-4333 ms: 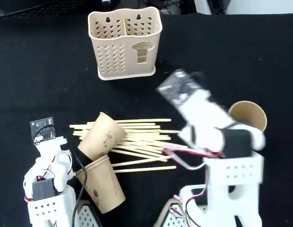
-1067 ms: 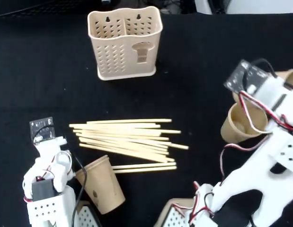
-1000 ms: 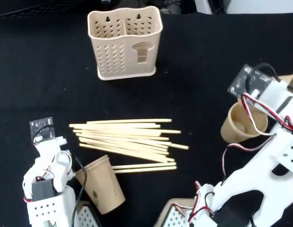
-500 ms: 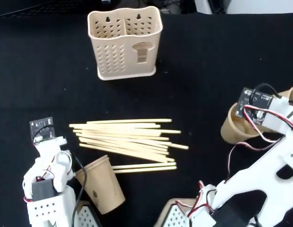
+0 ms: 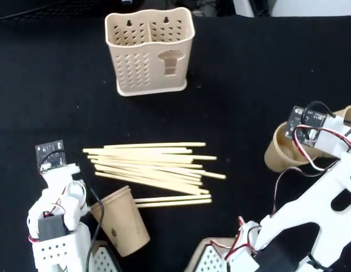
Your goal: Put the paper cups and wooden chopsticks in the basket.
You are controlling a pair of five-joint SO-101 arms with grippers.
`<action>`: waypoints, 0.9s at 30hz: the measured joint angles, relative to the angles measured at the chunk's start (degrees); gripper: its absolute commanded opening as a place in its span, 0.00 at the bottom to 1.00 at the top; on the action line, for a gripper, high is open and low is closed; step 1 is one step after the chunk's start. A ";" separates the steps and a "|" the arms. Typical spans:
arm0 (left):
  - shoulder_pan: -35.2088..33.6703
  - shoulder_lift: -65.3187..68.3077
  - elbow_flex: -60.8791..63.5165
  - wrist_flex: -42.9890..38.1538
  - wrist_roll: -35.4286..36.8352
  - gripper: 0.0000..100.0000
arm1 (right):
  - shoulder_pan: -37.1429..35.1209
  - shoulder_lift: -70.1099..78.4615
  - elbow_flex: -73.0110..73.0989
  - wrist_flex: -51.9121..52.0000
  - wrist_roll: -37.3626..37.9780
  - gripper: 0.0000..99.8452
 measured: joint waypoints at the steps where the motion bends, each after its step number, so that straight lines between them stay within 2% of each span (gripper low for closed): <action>1: 0.00 0.00 0.00 0.00 0.00 0.03 | 0.00 0.00 0.35 0.00 0.00 0.01; 27: 0.00 0.00 0.00 0.00 0.00 0.03 | -1.76 0.35 3.25 -0.53 0.00 0.01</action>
